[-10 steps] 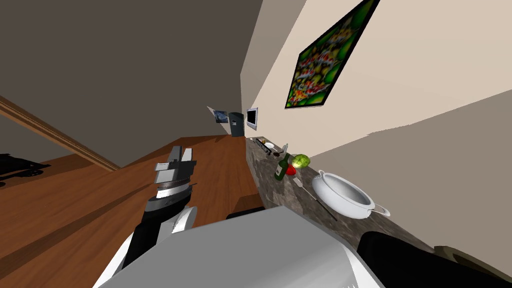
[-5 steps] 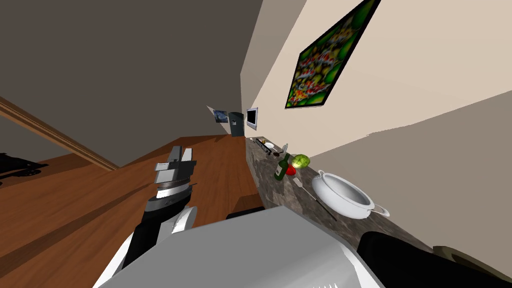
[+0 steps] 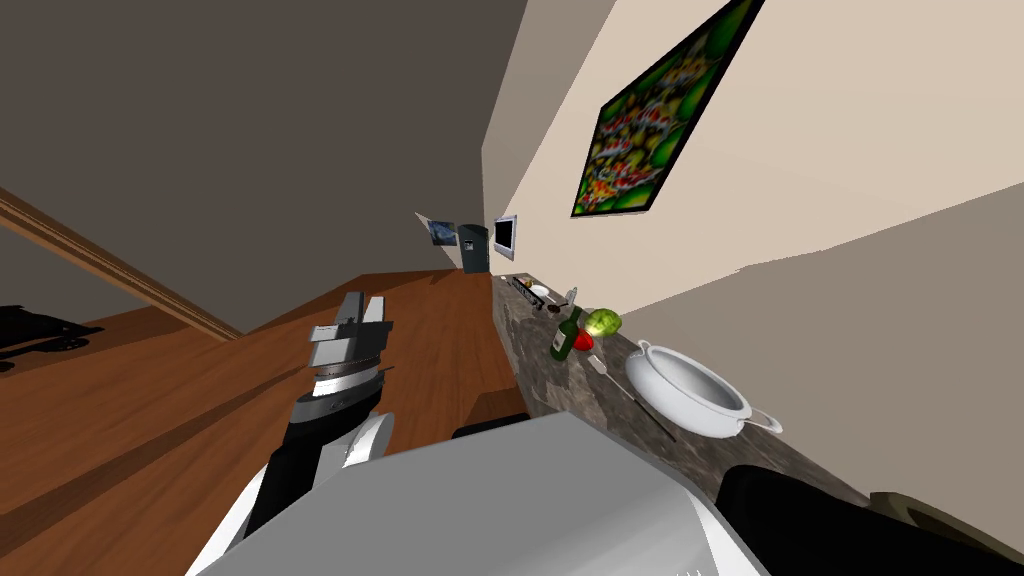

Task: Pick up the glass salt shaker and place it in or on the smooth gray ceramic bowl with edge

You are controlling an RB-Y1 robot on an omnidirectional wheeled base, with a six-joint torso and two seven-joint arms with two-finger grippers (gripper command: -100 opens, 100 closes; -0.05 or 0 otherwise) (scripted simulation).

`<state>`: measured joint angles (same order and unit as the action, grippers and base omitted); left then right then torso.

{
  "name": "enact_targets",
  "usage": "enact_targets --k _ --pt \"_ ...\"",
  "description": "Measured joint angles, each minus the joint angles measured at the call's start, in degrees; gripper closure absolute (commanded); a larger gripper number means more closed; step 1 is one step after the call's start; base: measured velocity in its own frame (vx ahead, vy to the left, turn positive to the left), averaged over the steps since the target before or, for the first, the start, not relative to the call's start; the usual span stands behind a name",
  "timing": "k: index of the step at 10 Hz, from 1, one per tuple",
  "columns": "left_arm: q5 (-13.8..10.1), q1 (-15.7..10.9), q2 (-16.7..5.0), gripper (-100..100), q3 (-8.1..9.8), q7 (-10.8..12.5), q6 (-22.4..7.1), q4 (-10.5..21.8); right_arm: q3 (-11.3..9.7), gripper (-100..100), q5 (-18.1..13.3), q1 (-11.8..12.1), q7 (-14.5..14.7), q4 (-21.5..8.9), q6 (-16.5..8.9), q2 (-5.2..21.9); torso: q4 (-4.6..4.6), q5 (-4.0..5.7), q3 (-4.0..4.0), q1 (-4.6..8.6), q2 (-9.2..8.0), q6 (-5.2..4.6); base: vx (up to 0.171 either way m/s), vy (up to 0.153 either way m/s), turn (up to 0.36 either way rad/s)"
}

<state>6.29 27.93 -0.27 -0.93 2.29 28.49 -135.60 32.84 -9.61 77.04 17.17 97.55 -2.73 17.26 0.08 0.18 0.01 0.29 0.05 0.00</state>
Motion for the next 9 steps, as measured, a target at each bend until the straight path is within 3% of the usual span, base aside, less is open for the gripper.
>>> enact_targets --k 1,4,6,9 --pt "0.0 0.0 0.0 0 0.0 0.0 0.0 0.0 1.0 100 0.5 0.4 0.6 0.5 -0.1 -0.3 -0.02 0.01 -0.04 0.05 0.05 0.01 -0.016 -0.036 0.138" --pt "0.0 0.0 0.0 0 0.0 0.0 0.0 0.0 4.0 100 3.8 1.6 1.2 0.1 -0.8 2.3 0.01 -0.08 0.16 0.28 -0.34 0.06 -0.112 -0.047 0.177" --pt "0.0 0.0 0.0 0 0.0 0.0 0.0 0.0 5.0 100 6.0 3.7 0.3 1.7 -2.4 4.3 0.02 -0.24 0.25 0.26 -0.53 -0.02 -0.166 -0.038 0.084" --pt "0.0 0.0 0.0 0 0.0 0.0 0.0 0.0 5.8 100 8.7 5.9 -2.0 0.9 -3.1 7.8 0.05 -0.23 0.45 0.82 -0.9 -0.19 -0.179 -0.052 0.093"
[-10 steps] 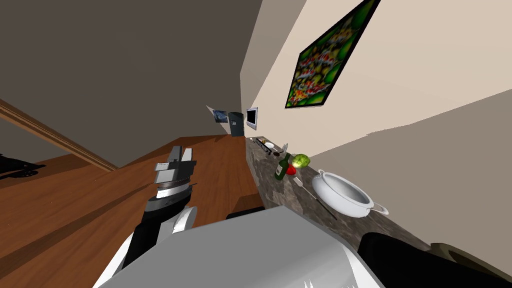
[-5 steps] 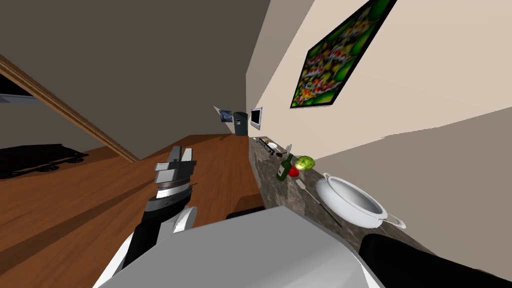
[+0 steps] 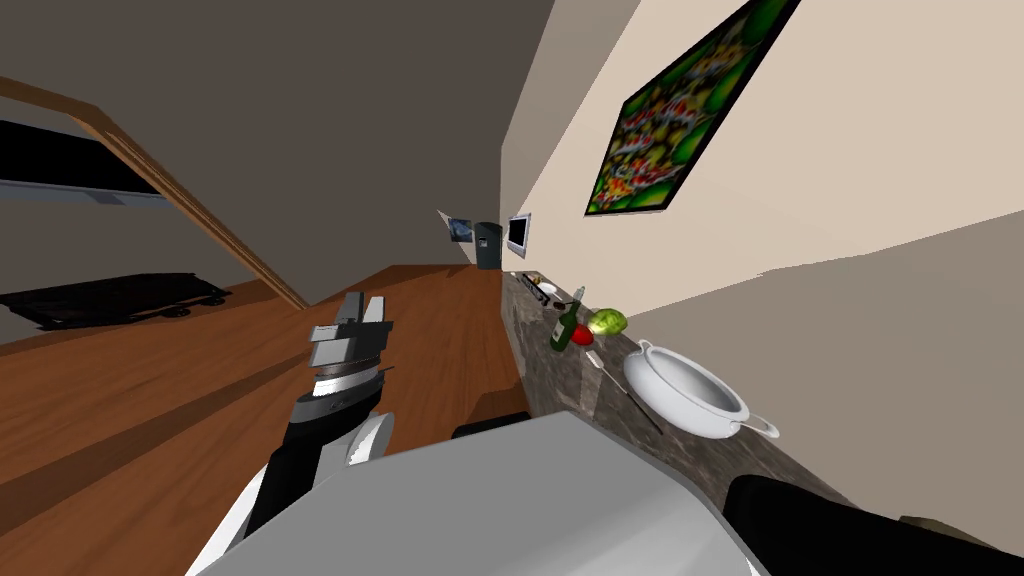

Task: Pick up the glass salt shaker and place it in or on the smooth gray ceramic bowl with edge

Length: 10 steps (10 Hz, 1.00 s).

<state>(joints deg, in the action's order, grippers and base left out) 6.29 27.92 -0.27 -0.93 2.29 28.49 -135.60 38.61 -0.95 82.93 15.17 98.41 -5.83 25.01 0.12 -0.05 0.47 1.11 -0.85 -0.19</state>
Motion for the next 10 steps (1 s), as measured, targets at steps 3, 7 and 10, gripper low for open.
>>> enact_targets --k 3,7,10 --pt "0.0 0.0 0.0 0 0.0 0.0 0.0 0.0 -0.2 100 2.0 1.7 -2.8 -0.7 -1.4 3.3 0.08 0.09 0.3 0.46 -0.54 -0.27 -0.213 -0.032 0.077" --pt "0.0 0.0 0.0 0 0.0 0.0 0.0 0.0 -1.2 100 4.5 4.2 -7.3 -2.2 -2.8 8.3 0.08 0.23 0.47 1.14 -0.87 -0.53 -0.193 -0.031 0.054" --pt "0.0 0.0 0.0 0 0.01 0.0 0.0 0.0 -2.3 100 5.7 6.2 -10.5 -3.0 -4.0 11.0 0.09 0.28 0.46 1.28 -0.82 -0.56 -0.171 -0.039 0.029"
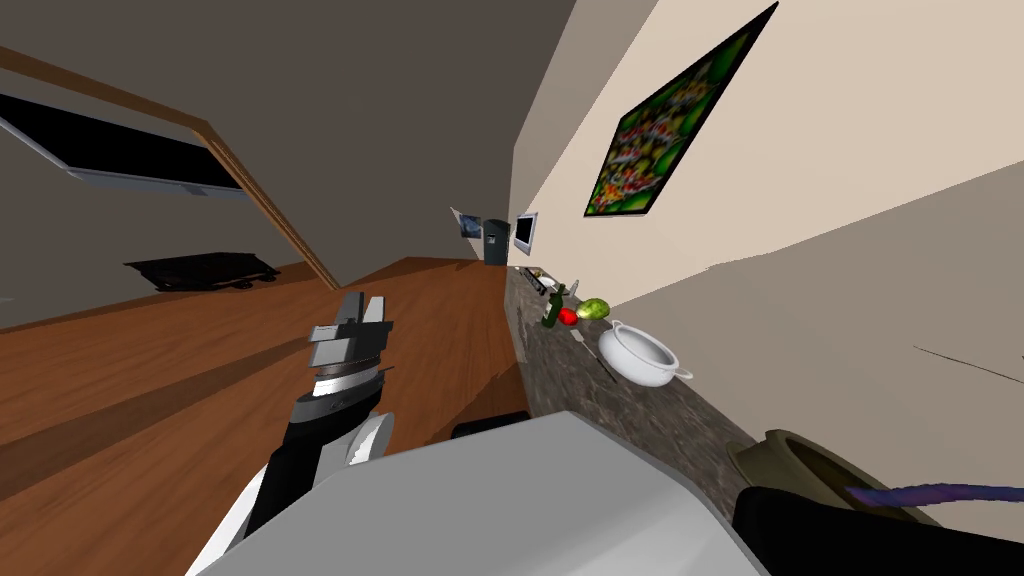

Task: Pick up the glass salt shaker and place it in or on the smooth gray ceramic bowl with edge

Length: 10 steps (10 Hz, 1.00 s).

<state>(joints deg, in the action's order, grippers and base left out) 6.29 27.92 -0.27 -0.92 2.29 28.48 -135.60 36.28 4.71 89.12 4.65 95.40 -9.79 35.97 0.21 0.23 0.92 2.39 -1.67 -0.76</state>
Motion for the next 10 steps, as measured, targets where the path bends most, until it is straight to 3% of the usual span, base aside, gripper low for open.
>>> enact_targets --k 1,2,6,7,8,10 --pt "0.0 0.0 0.0 0 0.0 0.0 0.0 0.0 -0.4 100 0.3 0.4 -1.0 -0.3 -0.4 0.8 -0.01 0.02 -0.06 -0.09 0.13 0.01 -0.058 -0.002 0.0" --pt "0.0 0.0 0.0 0 0.0 0.0 0.0 0.0 -0.5 -100 0.3 0.4 -1.2 -0.4 -0.5 0.9 -0.06 -0.01 -0.22 -0.17 0.42 0.04 -0.013 -0.002 -0.003" --pt "0.0 0.0 0.0 0 0.0 0.0 0.0 0.0 -0.5 -100 0.3 0.5 -1.1 -0.4 -0.5 0.9 -0.16 -0.03 -0.46 -0.22 0.8 0.06 -0.002 0.0 0.0" --pt "0.0 0.0 0.0 0 0.0 0.0 0.0 0.0 -0.5 0 0.3 0.5 -1.1 -0.4 -0.5 0.9 -0.17 -0.03 -0.46 -0.23 0.81 0.06 0.0 0.0 0.0" --pt "0.0 0.0 0.0 0 0.0 0.0 0.0 0.0 -0.5 -100 0.3 0.5 -1.1 -0.4 -0.5 0.9 -0.17 -0.03 -0.47 -0.23 0.82 0.06 -0.027 0.072 0.216" --pt "0.0 0.0 0.0 0 -0.01 0.0 0.0 0.0 -2.6 -100 1.1 -0.4 -3.3 -4.0 2.1 2.9 -0.14 -0.02 -0.46 -0.47 0.83 0.16 -0.007 0.069 0.061"
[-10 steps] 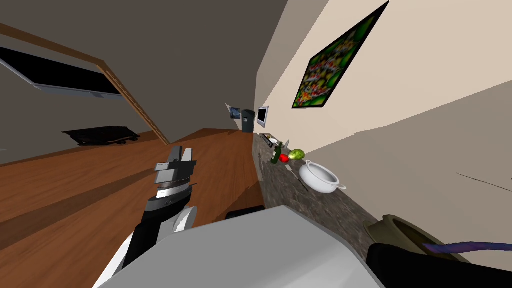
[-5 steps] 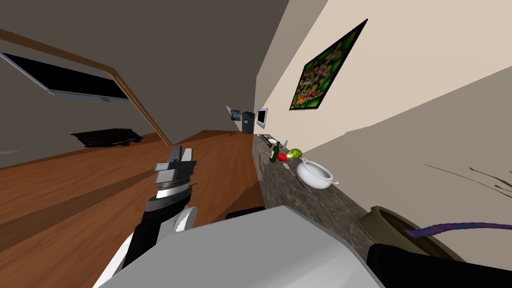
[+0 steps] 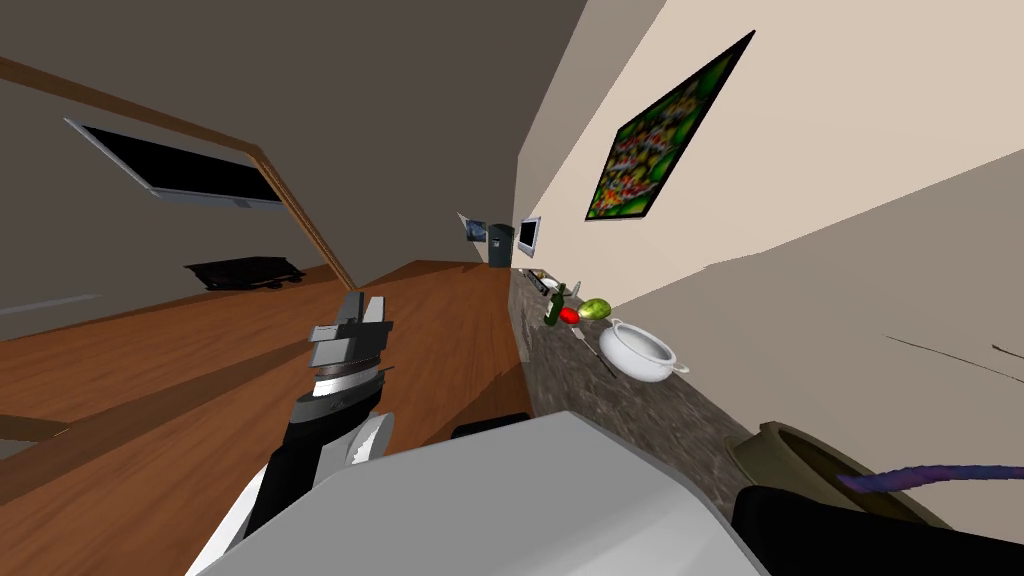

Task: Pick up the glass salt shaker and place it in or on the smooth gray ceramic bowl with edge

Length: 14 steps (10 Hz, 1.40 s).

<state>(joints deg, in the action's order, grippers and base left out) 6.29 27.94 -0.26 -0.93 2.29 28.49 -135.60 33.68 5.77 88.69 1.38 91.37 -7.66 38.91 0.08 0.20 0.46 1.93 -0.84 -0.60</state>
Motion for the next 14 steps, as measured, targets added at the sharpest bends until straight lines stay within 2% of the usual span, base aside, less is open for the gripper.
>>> enact_targets --k 2,4,6,8,10,12,14 --pt "0.0 0.0 0.0 0 0.01 0.0 0.0 0.0 -0.3 -100 0.2 -0.1 -0.5 -2.7 0.7 0.5 -0.02 0.03 -0.03 0.22 0.04 -0.02 -0.011 0.036 0.097" --pt "0.0 0.0 0.0 0 0.0 0.0 0.0 0.0 -2.6 -100 0.7 -1.2 -2.4 -5.9 3.5 2.1 -0.01 -0.01 0.01 0.06 -0.03 -0.05 -0.011 0.056 0.063" --pt "0.0 0.0 0.0 0 0.01 0.0 0.0 0.0 -3.0 -100 1.0 -1.5 -2.9 -9.5 4.6 2.7 -0.03 -0.01 0.02 0.19 -0.06 -0.18 -0.004 0.044 0.165" --pt "0.0 0.0 0.0 0 0.0 0.0 0.0 0.0 -5.0 -100 1.7 -1.9 -5.0 -12.1 7.1 4.3 -0.01 -0.05 0.06 -0.03 -0.14 -0.19 -0.012 0.063 -0.021" --pt "0.0 0.0 0.0 0 0.01 0.0 0.0 0.0 -5.5 -100 1.8 -2.7 -5.4 -15.9 7.8 4.9 -0.03 -0.04 0.06 0.17 -0.15 -0.24 -0.005 0.037 0.108" --pt "0.0 0.0 0.0 0 0.0 0.0 0.0 0.0 -7.8 -100 2.6 -3.5 -7.6 -19.5 10.5 7.0 -0.03 -0.1 0.08 -0.02 -0.19 -0.26 -0.01 0.058 0.06" --pt "0.0 0.0 0.0 0 0.01 0.0 0.0 0.0 -7.8 -100 2.7 -3.1 -8.0 -22.1 11.0 7.0 -0.03 -0.08 0.08 0.11 -0.19 -0.28 -0.001 0.008 -0.007"
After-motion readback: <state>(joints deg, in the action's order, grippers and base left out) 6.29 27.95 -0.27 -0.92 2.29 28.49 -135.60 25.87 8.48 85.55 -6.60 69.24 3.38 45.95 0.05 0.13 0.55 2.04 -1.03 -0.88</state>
